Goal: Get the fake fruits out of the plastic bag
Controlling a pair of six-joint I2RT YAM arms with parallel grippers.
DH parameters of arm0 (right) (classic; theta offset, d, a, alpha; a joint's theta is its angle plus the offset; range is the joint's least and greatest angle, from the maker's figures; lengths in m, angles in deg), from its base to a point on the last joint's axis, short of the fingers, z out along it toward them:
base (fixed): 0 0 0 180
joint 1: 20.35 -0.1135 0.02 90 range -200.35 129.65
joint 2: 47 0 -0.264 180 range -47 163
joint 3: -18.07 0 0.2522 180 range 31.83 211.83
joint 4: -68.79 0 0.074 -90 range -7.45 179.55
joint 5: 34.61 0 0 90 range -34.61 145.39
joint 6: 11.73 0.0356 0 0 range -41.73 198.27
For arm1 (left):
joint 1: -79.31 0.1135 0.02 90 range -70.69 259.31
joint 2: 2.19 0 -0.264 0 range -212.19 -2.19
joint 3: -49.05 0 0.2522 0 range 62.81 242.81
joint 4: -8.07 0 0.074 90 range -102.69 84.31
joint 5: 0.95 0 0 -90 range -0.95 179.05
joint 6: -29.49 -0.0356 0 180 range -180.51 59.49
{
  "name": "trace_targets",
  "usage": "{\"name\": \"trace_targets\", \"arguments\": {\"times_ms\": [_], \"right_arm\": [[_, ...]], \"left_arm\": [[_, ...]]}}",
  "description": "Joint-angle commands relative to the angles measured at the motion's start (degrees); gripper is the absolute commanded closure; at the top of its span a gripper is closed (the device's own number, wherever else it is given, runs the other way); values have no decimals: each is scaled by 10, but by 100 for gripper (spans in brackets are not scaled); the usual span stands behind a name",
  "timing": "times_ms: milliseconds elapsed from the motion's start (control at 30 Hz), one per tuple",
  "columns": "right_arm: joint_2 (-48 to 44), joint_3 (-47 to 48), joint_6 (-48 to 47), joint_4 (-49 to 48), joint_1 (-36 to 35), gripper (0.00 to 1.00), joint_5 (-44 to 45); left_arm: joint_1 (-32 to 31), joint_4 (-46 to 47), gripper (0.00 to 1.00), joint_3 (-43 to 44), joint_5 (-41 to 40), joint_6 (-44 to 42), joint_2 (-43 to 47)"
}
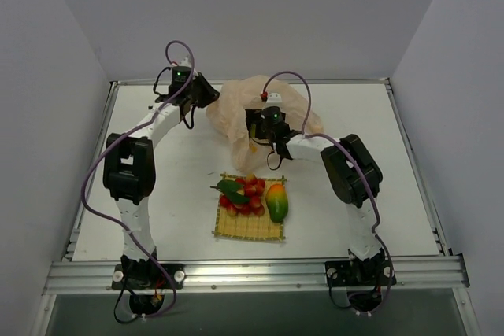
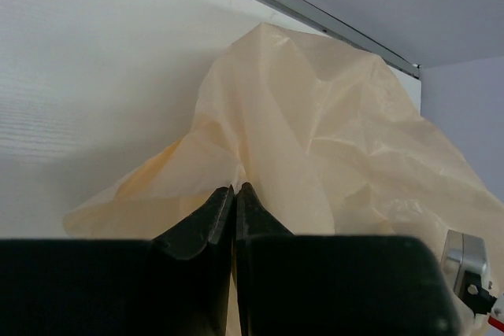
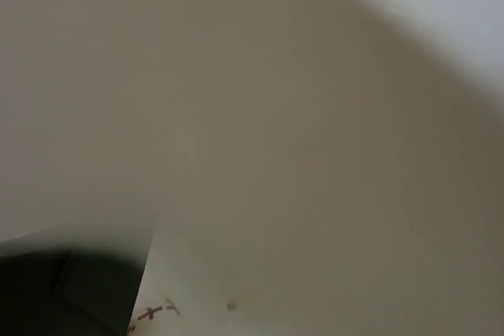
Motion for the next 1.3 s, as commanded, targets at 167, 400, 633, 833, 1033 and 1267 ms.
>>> {"name": "trace_targets", "arguments": {"times_ms": [167,400,633,833,1033,1267], "right_arm": [[12,24,-10,-45,5,58,-39],[-118,-85,-22,-55,3,79,-50],[-238,-179,0,-21,-2,79,-104],[-356,-252,17,-20,-20,78,-149],[-502,-317,19,22,-87,79,-176],[-622,-418,18,95,-229,78,-144]], "left_arm": [[19,21,98,12,19,-7,-17],[40,44,98,33,12,25,-54],[42,70,98,62,-2,48,-85],[35,94,98,66,-3,71,-92],[32,90,48,69,10,61,-79],[37,15,6,84,-3,-24,11]]}}
